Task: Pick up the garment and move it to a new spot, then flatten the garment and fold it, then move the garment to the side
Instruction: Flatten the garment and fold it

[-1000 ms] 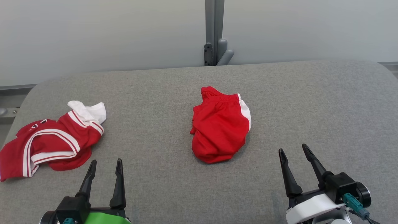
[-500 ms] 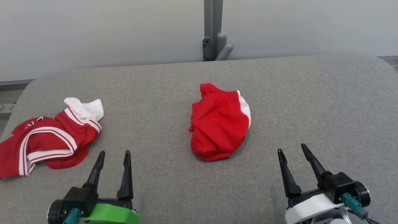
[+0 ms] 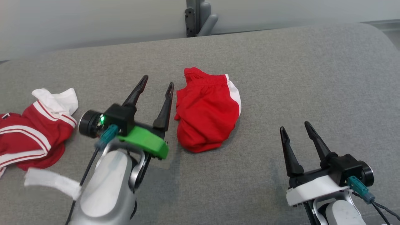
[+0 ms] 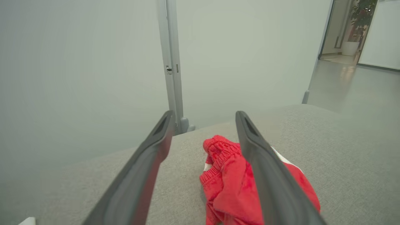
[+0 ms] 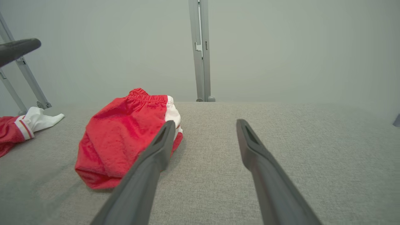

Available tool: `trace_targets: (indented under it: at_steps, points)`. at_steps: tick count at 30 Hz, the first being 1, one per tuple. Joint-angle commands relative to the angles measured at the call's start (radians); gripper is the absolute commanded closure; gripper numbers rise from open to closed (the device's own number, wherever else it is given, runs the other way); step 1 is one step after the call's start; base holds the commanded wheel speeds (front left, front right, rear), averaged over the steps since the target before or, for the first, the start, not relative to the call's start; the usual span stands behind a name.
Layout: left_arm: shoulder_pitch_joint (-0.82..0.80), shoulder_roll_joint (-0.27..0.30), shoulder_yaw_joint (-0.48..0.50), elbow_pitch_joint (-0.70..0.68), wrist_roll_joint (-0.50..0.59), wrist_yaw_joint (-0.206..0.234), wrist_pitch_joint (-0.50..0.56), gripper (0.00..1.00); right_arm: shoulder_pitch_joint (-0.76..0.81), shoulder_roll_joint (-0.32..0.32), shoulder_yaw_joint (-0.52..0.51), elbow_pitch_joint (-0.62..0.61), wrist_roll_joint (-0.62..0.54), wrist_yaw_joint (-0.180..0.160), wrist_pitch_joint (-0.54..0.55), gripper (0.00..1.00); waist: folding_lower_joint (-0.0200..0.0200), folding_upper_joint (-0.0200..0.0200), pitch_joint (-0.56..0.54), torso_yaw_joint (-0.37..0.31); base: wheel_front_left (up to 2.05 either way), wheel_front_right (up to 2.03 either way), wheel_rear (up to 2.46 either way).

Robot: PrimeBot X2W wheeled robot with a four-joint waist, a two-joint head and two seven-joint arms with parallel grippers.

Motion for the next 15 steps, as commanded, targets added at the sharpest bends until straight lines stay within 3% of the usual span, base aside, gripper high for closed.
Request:
trace_targets:
  at_steps: [1, 7, 15]
  points:
    - [-0.077, -0.001, -0.041, 0.03, -0.031, -0.005, 0.037, 0.0, -0.013, -0.003, -0.005, -0.004, 0.009, 0.0, -0.003, 0.0, 0.0, 0.0, 0.066, -0.06, 0.0, 0.0, 0.0]
    - [-0.278, -0.007, -0.186, 0.135, -0.097, -0.004, 0.191, 0.0, -0.036, -0.003, 0.002, -0.013, 0.019, 0.0, -0.003, 0.0, 0.0, 0.0, 0.113, -0.117, 0.0, 0.0, 0.0]
    - [-0.405, -0.008, -0.264, 0.294, -0.142, -0.004, 0.34, 0.0, -0.042, -0.003, 0.022, -0.02, 0.035, 0.0, -0.003, 0.0, 0.0, 0.0, 0.133, -0.194, 0.0, 0.0, 0.0]
